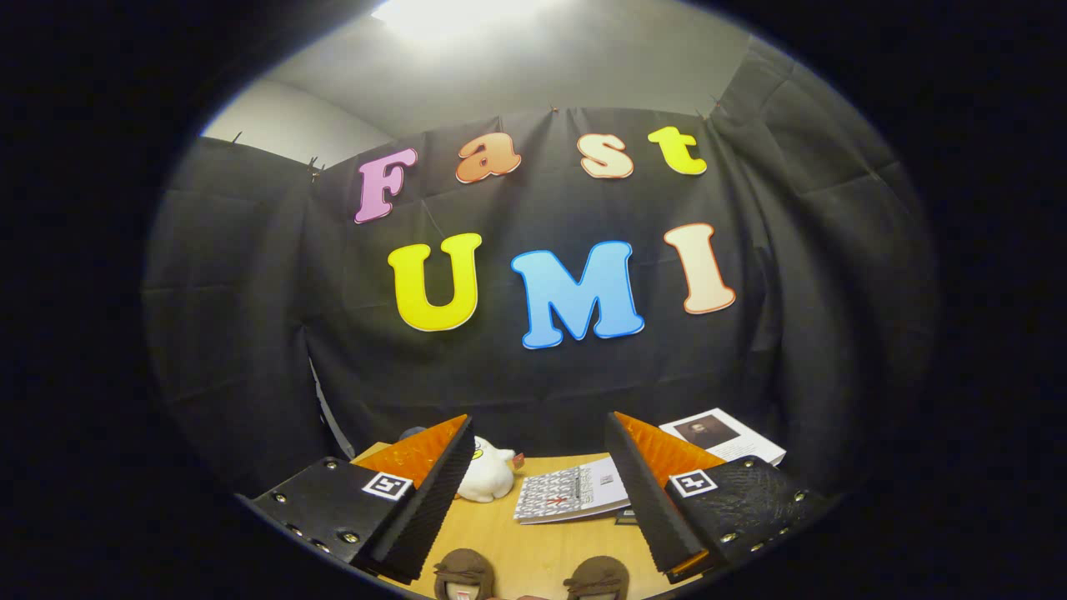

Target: Open the storage box then place both shoes into the box .Put the left shoe in first, then the right shoe, with the right side of both shoes facing outward in a uniform manner.

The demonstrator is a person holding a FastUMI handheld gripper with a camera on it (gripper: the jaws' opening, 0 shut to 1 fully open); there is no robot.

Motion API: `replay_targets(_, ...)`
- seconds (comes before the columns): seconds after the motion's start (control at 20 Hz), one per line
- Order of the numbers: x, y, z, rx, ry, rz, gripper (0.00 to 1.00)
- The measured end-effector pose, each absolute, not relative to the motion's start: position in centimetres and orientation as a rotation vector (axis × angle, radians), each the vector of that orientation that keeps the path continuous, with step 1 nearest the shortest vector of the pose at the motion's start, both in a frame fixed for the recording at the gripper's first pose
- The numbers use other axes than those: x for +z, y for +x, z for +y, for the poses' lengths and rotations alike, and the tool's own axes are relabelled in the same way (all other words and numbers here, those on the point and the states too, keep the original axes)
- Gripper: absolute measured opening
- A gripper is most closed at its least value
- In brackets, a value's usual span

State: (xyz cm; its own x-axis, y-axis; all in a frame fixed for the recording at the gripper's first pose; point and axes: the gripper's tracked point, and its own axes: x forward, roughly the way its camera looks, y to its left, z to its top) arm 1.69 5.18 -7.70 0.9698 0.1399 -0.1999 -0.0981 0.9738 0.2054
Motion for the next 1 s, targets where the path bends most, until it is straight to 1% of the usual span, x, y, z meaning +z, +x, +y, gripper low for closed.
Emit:
replay_targets(0.2, -10.6, 2.1, 8.5, 0.197, 0.290, 0.297, 0.96)
replay_targets(0.5, -16.4, 1.9, 13.7, 0.296, 0.386, 0.477, 0.96)
replay_targets(1.0, -23.7, -1.3, 22.3, 0.475, 0.569, 0.757, 0.98)
